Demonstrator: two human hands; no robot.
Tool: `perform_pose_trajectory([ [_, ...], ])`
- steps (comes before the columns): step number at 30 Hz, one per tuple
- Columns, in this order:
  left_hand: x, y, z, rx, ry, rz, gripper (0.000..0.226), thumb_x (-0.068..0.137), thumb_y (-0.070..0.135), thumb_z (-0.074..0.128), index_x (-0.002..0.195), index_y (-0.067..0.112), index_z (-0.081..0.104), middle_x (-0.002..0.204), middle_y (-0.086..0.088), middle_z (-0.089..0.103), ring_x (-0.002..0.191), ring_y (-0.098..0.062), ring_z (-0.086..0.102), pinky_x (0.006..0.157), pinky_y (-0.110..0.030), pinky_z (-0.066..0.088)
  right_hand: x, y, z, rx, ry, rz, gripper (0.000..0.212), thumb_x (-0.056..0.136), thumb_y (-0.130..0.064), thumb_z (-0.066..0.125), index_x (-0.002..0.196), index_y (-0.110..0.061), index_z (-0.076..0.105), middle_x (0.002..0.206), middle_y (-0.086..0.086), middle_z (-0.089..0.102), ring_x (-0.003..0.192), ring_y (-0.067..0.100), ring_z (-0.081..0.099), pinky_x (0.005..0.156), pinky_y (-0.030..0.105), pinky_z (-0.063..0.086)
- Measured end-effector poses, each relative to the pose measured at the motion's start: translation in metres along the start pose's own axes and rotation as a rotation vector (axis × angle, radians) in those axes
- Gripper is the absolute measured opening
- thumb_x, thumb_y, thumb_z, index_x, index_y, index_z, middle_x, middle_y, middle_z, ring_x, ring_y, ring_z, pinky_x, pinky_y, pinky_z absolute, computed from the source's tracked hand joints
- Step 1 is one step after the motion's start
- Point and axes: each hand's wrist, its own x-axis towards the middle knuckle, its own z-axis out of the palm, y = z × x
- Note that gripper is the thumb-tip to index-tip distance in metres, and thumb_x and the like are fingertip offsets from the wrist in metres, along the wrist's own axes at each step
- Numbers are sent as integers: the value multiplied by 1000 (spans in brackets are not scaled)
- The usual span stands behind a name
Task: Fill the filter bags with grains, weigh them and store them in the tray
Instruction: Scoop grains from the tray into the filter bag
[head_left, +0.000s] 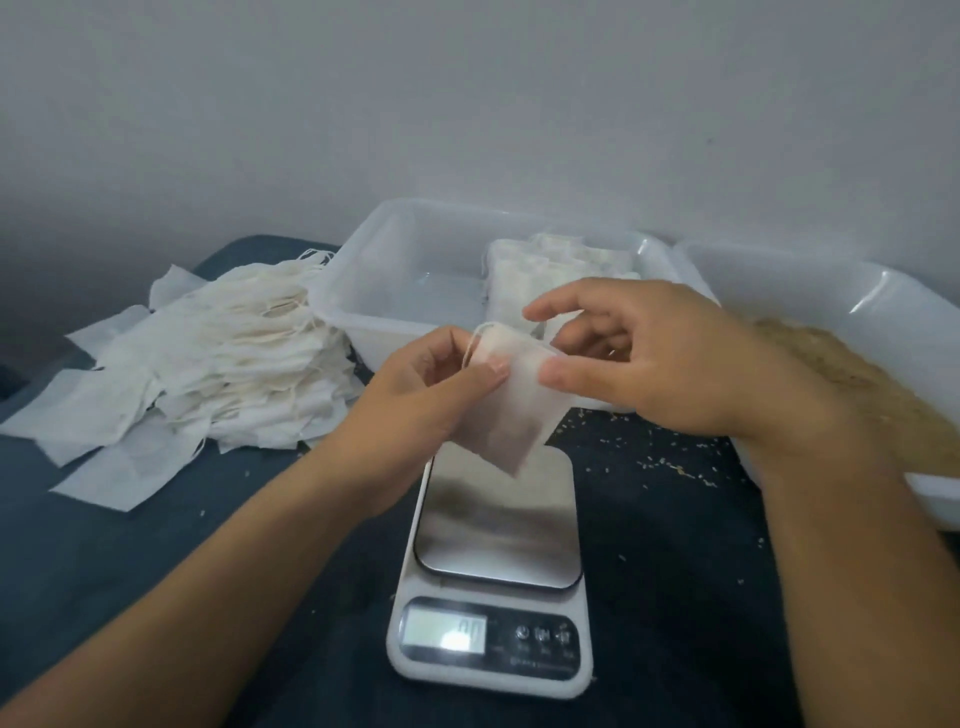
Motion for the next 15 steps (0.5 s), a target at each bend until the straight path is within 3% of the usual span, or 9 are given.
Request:
perform_pose_trajectory([
  [5,-14,-9,-23,-41,-100,-78,12,80,24,80,89,25,72,90,-3,70,78,-14,66,69,-27,55,3,-8,15,-1,-125,-30,7,90,-25,79,94,-30,76,84,-15,76,76,3,71,73,19,56],
  [9,-17,-10,-28,50,-174,-80,26,77,27,80,101,29,72,95,-2,71,88,-14,68,74,-29,58,-2,-10,14,47,-245,-12,6,92,-23,77,94,-29,76,83,-11,76,70,2,71,63,10,50],
  [15,-14,-14,-31,90,-106,-140,20,84,15,76,102,22,70,82,-1,69,74,-12,67,64,-23,57,4,0,18,45,-350,102,9,94,-21,74,103,-25,73,82,-6,77,69,11,76,65,15,54],
])
